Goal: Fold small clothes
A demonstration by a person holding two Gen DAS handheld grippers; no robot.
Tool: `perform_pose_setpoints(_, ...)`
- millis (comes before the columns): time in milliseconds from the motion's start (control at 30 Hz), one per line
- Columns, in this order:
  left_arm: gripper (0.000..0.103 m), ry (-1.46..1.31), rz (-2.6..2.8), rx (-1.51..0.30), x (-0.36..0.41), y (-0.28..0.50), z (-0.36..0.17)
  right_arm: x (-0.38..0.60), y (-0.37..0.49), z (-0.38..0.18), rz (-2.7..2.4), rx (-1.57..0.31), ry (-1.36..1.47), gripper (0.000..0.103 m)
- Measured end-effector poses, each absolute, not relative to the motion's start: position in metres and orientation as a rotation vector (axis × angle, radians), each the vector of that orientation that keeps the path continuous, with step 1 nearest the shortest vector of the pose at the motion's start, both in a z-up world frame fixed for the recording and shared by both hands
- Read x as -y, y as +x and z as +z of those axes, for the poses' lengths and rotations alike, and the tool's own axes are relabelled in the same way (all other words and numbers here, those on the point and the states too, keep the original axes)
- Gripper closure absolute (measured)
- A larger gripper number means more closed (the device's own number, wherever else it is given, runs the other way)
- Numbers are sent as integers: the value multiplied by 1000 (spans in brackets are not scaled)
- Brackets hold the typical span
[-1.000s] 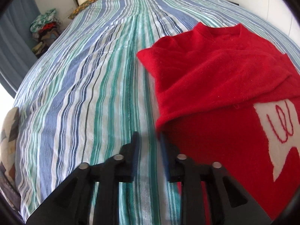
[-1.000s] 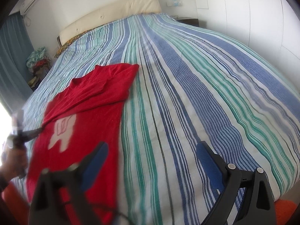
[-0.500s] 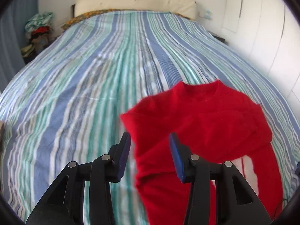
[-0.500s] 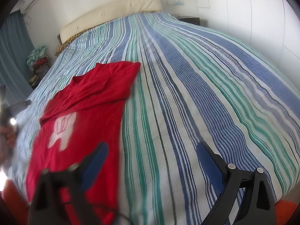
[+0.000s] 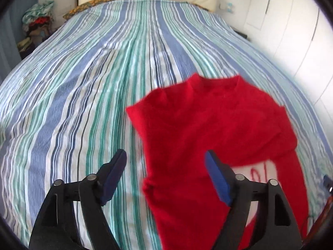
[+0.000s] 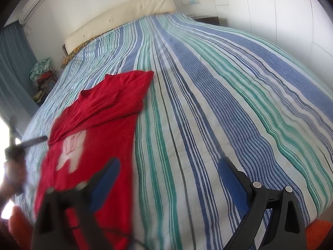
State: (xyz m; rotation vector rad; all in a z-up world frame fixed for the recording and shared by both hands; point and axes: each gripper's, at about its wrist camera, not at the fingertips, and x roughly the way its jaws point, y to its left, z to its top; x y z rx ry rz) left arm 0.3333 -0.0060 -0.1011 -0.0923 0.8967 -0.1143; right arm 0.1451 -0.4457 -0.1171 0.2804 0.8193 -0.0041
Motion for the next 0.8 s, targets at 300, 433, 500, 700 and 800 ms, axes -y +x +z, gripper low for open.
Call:
perform_pose_setpoints(300, 6, -99, 211, -1089, -25, 401, -180, 444, 144, -115, -14, -811, 272, 9)
perform_pose_setpoints(433, 10, -172, 152, -1062, -33, 370, -156, 444, 142, -110, -22, -791, 258, 9)
perform_pose_setpoints(500, 9, -115, 121, -1027, -30, 342, -142, 442, 142, -108, -29, -784, 237, 9)
perform_pose_setpoints(700, 8, -64, 86, -1011, -32, 258, -129, 427, 141, -105, -110, -788, 95, 9)
perform_pose_setpoints(800, 8, -85, 92, -1016, -34, 224, -136, 421, 137, -102, -140, -774, 29, 9)
